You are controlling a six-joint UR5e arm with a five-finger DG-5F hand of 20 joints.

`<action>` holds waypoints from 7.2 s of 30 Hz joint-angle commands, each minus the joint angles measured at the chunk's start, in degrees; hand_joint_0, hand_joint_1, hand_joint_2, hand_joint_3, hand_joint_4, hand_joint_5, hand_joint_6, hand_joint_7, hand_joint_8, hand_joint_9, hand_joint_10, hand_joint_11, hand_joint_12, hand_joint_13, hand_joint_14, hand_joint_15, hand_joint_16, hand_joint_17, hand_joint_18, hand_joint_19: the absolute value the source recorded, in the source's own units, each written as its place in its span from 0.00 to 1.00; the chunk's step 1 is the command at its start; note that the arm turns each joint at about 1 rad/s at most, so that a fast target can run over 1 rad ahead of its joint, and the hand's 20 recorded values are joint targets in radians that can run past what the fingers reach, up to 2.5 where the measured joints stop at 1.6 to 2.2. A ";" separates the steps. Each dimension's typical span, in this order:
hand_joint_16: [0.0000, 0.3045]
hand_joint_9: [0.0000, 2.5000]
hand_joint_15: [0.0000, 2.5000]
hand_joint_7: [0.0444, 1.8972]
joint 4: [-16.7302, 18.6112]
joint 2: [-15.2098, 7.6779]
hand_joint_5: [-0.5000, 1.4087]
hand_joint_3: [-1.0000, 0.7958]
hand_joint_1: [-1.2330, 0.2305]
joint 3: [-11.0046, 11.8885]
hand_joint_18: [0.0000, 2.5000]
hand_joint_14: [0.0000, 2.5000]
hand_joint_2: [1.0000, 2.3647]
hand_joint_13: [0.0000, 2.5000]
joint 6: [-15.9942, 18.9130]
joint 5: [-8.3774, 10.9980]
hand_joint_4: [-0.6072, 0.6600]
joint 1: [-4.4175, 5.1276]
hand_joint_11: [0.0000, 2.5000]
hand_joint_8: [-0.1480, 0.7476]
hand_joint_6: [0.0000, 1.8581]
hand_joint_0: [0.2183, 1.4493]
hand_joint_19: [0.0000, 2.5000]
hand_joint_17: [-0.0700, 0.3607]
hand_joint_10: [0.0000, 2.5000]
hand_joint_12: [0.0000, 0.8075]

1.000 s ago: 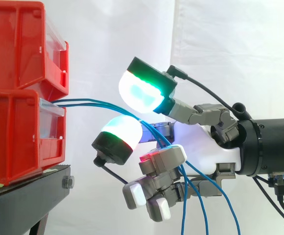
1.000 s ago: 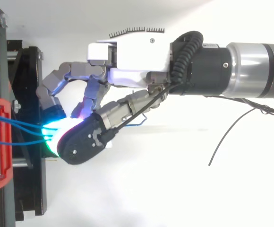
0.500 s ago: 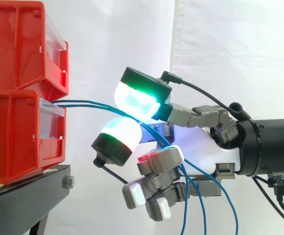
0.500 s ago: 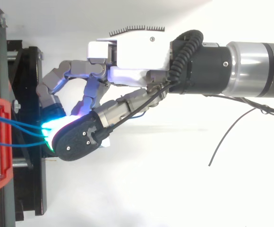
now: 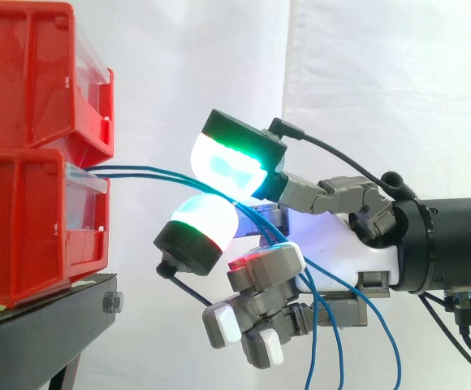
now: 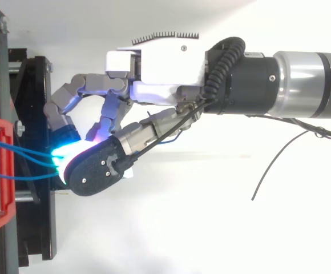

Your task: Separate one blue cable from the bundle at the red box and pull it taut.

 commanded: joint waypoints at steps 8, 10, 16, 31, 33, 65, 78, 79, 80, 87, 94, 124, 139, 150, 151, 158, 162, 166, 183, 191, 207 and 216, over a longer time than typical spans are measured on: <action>0.16 0.55 0.29 0.64 0.07 0.05 0.19 0.28 0.32 -0.04 0.38 0.01 0.00 0.40 0.01 0.00 0.42 0.03 0.53 0.52 0.48 0.25 0.34 0.41 0.01 0.48; 0.16 0.55 0.29 0.65 0.07 0.05 0.20 0.28 0.35 -0.04 0.39 0.01 0.00 0.40 0.01 0.00 0.42 0.03 0.52 0.52 0.47 0.25 0.35 0.42 0.01 0.48; 0.16 0.56 0.29 0.62 0.07 0.05 0.20 0.28 0.39 -0.04 0.39 0.01 0.00 0.40 0.01 0.00 0.42 0.11 0.52 0.51 0.47 0.25 0.35 0.42 0.01 0.48; 0.15 0.48 0.28 0.65 0.07 0.05 0.17 0.28 0.20 -0.13 0.36 0.01 0.00 0.36 0.01 0.00 0.42 0.11 0.51 0.49 0.48 0.47 0.33 0.40 0.01 0.46; 0.15 0.47 0.28 0.64 0.07 0.05 0.17 0.28 0.19 -0.13 0.35 0.01 0.00 0.36 0.01 0.00 0.42 0.03 0.51 0.48 0.48 0.47 0.32 0.40 0.01 0.45; 0.16 0.47 0.25 0.64 -0.02 0.05 0.20 0.28 0.36 0.22 0.33 0.01 0.00 0.29 0.10 -0.18 0.40 -0.24 0.49 0.51 0.40 0.28 0.35 0.42 0.01 0.47; 0.16 0.47 0.25 0.64 -0.20 0.05 0.18 0.38 0.27 0.40 0.34 0.01 0.01 0.31 0.10 -0.26 0.48 -0.33 0.50 0.51 0.46 0.35 0.35 0.41 0.01 0.48; 0.16 0.47 0.25 0.64 -0.20 0.05 0.18 0.37 0.26 0.40 0.34 0.01 0.01 0.30 0.10 -0.26 0.48 -0.41 0.50 0.51 0.46 0.36 0.35 0.41 0.01 0.48; 0.16 0.47 0.25 0.64 -0.20 0.05 0.18 0.34 0.25 0.49 0.34 0.01 0.01 0.30 0.10 -0.35 0.49 -0.41 0.50 0.51 0.46 0.38 0.34 0.41 0.01 0.48; 0.16 0.50 0.25 0.64 -0.20 0.05 0.19 0.28 0.32 0.40 0.36 0.01 0.00 0.32 0.10 -0.44 0.50 -0.41 0.50 0.52 0.46 0.31 0.35 0.41 0.01 0.47; 0.16 0.51 0.25 0.63 -0.20 0.05 0.19 0.28 0.41 0.31 0.37 0.01 0.00 0.33 0.10 -0.44 0.50 -0.33 0.50 0.53 0.46 0.27 0.35 0.42 0.01 0.47; 0.16 0.51 0.26 0.62 -1.16 0.14 0.19 0.28 0.42 0.49 0.37 0.01 0.00 0.33 -1.13 -3.25 0.50 -1.12 0.50 0.53 0.45 0.28 0.36 0.42 0.01 0.48; 0.15 0.51 0.26 0.66 -3.63 0.40 0.18 0.32 0.21 1.36 0.35 0.01 0.00 0.35 -1.48 -3.43 0.35 -1.47 0.54 0.49 0.49 0.48 0.34 0.41 0.01 0.46; 0.15 0.54 0.27 0.71 -3.71 0.40 0.20 0.28 0.18 1.28 0.37 0.01 0.00 0.37 -1.48 -3.43 0.36 -1.64 0.55 0.51 0.49 0.44 0.32 0.40 0.01 0.45; 0.15 0.54 0.27 0.70 -3.71 0.40 0.20 0.28 0.18 1.28 0.37 0.01 0.00 0.37 -1.48 -3.43 0.36 -1.64 0.54 0.51 0.49 0.44 0.32 0.40 0.01 0.45; 0.15 0.56 0.27 0.67 -3.71 0.40 0.21 0.28 0.17 1.36 0.38 0.01 0.00 0.38 -1.48 -3.34 0.43 -1.73 0.55 0.52 0.49 0.37 0.33 0.39 0.01 0.46; 0.15 0.56 0.27 0.65 -3.71 0.40 0.21 0.28 0.17 1.36 0.38 0.01 0.00 0.38 -1.48 -3.34 0.44 -1.64 0.55 0.51 0.48 0.35 0.33 0.40 0.01 0.46; 0.15 0.55 0.27 0.65 -3.80 0.40 0.21 0.28 0.16 1.28 0.37 0.01 0.00 0.38 -1.48 -3.34 0.45 -1.73 0.55 0.51 0.48 0.34 0.33 0.40 0.01 0.46; 0.18 0.56 0.27 0.61 -3.71 0.40 0.21 0.28 0.24 1.45 0.39 0.01 0.00 0.38 -1.48 -3.17 0.48 -1.64 0.52 0.55 0.47 0.20 0.32 0.45 0.01 0.51; 0.16 0.54 0.27 0.62 -3.71 0.40 0.20 0.28 0.43 1.45 0.36 0.01 0.00 0.37 -1.48 -3.34 0.46 -1.73 0.53 0.51 0.46 0.31 0.33 0.41 0.01 0.47; 0.15 0.48 0.26 0.66 -3.89 0.40 0.18 0.28 0.18 1.45 0.34 0.01 0.00 0.34 -1.39 -3.34 0.43 -1.73 0.52 0.49 0.49 0.44 0.30 0.40 0.01 0.45; 0.15 0.46 0.27 0.66 -3.89 0.40 0.18 0.28 0.13 1.45 0.33 0.01 0.00 0.34 -1.31 -3.08 0.47 -1.64 0.52 0.50 0.49 0.38 0.30 0.41 0.01 0.46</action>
